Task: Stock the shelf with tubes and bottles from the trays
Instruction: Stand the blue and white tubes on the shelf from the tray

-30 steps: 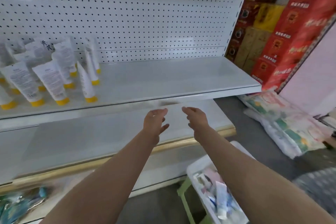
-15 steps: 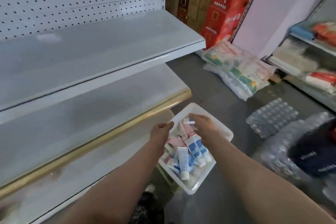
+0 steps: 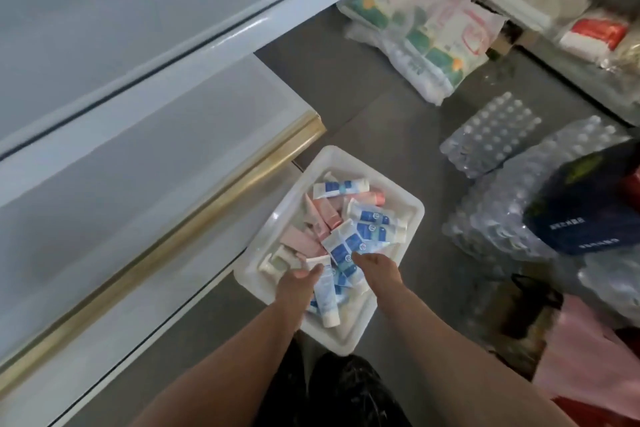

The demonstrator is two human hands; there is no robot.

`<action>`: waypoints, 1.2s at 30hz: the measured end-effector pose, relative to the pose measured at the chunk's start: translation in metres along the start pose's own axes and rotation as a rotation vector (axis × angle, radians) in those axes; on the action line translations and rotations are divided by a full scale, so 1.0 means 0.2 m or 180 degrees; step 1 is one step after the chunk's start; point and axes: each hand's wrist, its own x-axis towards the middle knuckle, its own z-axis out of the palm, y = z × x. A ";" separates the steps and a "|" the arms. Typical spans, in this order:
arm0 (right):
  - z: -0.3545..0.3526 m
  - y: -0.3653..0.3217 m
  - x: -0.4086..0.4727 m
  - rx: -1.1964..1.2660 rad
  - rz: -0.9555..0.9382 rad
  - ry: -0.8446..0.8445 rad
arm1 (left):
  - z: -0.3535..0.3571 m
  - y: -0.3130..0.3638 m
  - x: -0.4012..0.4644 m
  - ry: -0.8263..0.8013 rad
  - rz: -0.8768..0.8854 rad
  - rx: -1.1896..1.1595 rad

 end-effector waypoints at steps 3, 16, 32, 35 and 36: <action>0.04 0.05 0.08 -0.0157 0.0064 -0.0011 | 0.04 -0.09 0.08 0.0012 -0.0101 0.0078; 0.15 0.22 0.27 -0.0042 0.0547 -0.0403 | 0.28 -0.27 0.16 0.0257 -0.0523 -0.0379; 0.19 0.27 0.32 0.0218 0.0624 -0.0852 | 0.38 -0.38 0.18 0.0226 -0.0971 -0.2232; 0.15 0.24 0.26 0.0531 0.0770 -0.0964 | 0.32 -0.32 0.09 0.0110 -0.0849 -0.2589; 0.14 0.22 0.23 0.0604 0.0797 -0.0989 | 0.30 -0.30 0.07 0.0029 -0.0737 -0.2660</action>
